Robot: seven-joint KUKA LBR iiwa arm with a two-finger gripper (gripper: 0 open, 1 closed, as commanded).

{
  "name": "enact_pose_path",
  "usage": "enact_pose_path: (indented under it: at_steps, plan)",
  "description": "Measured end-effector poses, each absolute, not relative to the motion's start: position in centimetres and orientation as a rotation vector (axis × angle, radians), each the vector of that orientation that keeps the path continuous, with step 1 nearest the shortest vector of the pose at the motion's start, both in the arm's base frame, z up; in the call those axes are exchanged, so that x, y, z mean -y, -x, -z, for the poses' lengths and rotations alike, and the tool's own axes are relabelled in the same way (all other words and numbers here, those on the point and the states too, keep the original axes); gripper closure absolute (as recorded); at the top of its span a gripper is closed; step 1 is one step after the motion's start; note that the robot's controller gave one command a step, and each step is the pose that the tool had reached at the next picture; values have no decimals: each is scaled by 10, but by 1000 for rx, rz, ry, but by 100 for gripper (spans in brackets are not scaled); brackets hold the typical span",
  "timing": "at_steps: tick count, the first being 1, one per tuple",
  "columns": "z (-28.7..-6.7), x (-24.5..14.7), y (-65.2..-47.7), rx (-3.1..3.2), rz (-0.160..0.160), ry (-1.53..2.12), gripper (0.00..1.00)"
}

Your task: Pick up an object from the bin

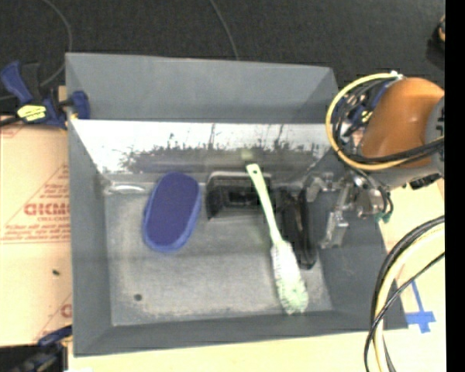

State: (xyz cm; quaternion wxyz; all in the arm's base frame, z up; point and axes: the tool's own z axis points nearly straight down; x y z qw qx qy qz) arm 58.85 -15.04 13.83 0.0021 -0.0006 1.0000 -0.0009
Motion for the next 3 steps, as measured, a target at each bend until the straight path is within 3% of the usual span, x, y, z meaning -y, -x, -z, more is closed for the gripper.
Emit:
enact_pose_path:
  at_steps: [1, 2, 3]
  plan:
    - [-87, 133, -600, -3030, 11, 822, 0]
    - [-99, 135, -596, -2985, 3, 962, 0]
    - [-100, 142, -580, -2752, -3, 1511, 0]
